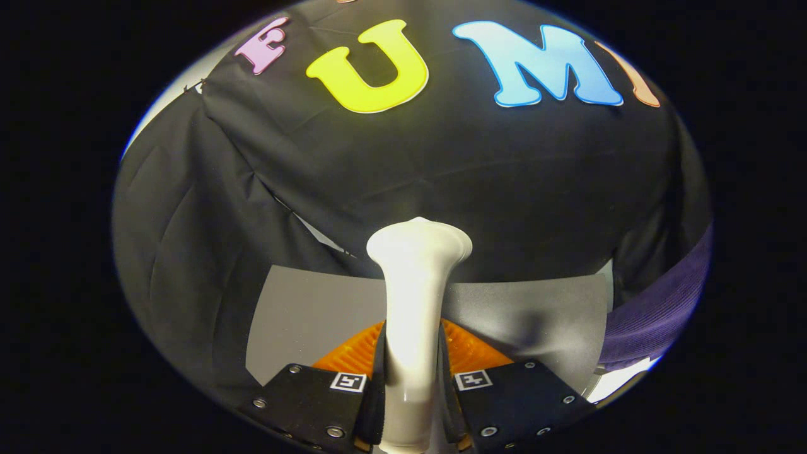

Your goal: Iron the clothes twice with a garment steamer, once on the left side and once on the right side.

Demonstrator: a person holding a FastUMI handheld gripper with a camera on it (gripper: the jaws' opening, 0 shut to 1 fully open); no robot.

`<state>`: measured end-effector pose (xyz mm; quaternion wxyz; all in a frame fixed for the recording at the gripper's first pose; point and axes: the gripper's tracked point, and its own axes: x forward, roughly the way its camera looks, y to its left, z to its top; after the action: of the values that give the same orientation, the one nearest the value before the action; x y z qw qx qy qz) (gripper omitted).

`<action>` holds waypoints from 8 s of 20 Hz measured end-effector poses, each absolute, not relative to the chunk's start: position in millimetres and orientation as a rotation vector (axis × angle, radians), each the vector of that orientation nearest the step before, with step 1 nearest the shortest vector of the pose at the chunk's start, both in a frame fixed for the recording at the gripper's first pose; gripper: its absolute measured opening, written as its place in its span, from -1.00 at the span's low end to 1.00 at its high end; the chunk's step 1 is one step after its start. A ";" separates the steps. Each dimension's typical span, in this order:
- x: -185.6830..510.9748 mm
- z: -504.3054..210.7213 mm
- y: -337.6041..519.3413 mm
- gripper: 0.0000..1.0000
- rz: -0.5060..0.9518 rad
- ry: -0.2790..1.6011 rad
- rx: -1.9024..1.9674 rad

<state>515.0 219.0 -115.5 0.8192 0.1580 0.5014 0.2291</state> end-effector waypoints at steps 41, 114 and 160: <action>152.9 -13.4 8.9 -0.28 0.300 0.530 0.313; 286.6 -240.2 -106.7 -0.28 -0.090 0.797 0.430; 294.0 119.9 -216.2 -0.29 -0.075 0.050 0.443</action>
<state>294.0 -216.2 119.9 0.9746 0.2196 0.0247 -0.0370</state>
